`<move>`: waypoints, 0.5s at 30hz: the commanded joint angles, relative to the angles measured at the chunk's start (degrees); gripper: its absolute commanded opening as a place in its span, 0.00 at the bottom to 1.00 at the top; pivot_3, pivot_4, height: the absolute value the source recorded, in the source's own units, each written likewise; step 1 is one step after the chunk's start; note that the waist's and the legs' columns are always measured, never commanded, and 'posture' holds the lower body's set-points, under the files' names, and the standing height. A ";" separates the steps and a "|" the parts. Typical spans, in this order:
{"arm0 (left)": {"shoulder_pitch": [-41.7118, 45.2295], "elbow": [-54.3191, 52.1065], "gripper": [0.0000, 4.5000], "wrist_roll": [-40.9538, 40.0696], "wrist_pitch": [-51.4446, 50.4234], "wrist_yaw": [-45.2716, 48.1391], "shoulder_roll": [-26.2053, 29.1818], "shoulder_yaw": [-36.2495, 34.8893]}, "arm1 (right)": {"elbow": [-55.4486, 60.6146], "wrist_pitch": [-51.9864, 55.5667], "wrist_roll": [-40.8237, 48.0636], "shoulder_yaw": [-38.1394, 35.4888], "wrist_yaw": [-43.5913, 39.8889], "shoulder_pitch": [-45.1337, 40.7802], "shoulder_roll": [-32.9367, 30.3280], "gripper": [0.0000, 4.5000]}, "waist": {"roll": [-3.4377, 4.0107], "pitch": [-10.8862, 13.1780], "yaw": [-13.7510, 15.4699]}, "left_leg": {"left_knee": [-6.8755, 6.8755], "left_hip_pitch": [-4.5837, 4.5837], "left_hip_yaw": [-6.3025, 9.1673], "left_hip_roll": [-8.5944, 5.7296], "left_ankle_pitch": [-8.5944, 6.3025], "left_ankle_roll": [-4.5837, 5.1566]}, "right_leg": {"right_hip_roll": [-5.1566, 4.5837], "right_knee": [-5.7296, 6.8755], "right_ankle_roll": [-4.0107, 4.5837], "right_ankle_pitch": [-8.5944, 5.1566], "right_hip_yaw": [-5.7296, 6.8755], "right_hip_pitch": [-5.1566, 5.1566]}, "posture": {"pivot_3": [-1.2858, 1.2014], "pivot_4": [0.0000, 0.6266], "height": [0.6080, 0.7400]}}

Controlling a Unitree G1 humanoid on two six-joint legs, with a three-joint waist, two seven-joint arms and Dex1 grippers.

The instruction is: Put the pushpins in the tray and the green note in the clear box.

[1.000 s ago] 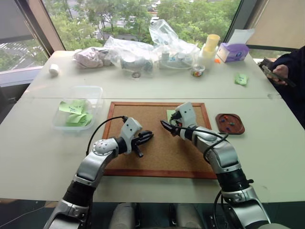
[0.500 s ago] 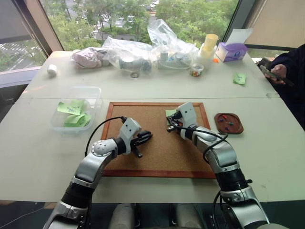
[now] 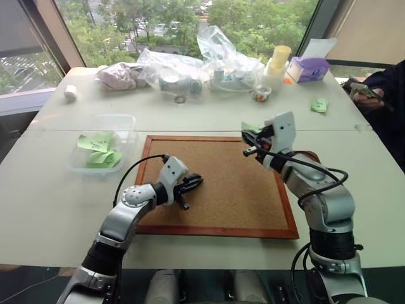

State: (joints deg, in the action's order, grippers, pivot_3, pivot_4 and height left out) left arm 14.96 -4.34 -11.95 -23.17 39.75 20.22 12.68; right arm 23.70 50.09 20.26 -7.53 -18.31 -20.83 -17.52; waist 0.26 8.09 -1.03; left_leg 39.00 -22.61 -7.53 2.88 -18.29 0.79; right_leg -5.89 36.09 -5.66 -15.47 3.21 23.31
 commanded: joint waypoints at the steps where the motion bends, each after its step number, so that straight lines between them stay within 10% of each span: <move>1: -0.86 4.61 0.13 0.15 -3.68 -0.12 0.13 0.02 | 7.50 2.55 3.98 1.11 -3.59 2.75 -2.91 0.00 | 0.01 0.00 0.02 | 0.00 0.00 0.00 0.00 0.00 0.01 | -0.01 -0.01 0.00 0.00 0.00 0.00 | 0.52 0.24 1.00; 8: 4.81 1.96 0.13 -9.93 -13.08 3.36 0.44 -6.39 | 11.97 2.03 6.22 7.03 -11.50 4.53 -10.67 0.00 | -0.12 0.11 0.09 | 0.01 -0.02 0.02 -0.02 -0.02 0.04 | 0.00 -0.01 0.11 0.01 0.00 0.03 | 0.52 0.24 1.00; 15: 13.30 3.18 0.74 -27.97 -28.00 3.85 -2.12 -19.16 | 11.91 -1.11 5.53 10.82 -15.13 2.80 -14.17 0.00 | -0.58 0.47 0.31 | 0.17 -0.81 0.08 -0.03 0.20 -0.29 | 0.24 0.05 -0.17 0.17 0.04 0.72 | 0.52 0.24 1.00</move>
State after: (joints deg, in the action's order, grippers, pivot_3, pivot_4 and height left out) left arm 26.18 -0.36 -34.40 -48.14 43.83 18.82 -2.55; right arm 33.64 50.76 25.87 2.93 -32.56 -16.65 -31.02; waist -0.32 8.56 -0.72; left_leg 39.20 -23.47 -7.45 2.84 -18.06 0.45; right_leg -5.63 36.13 -5.84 -15.30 3.26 24.06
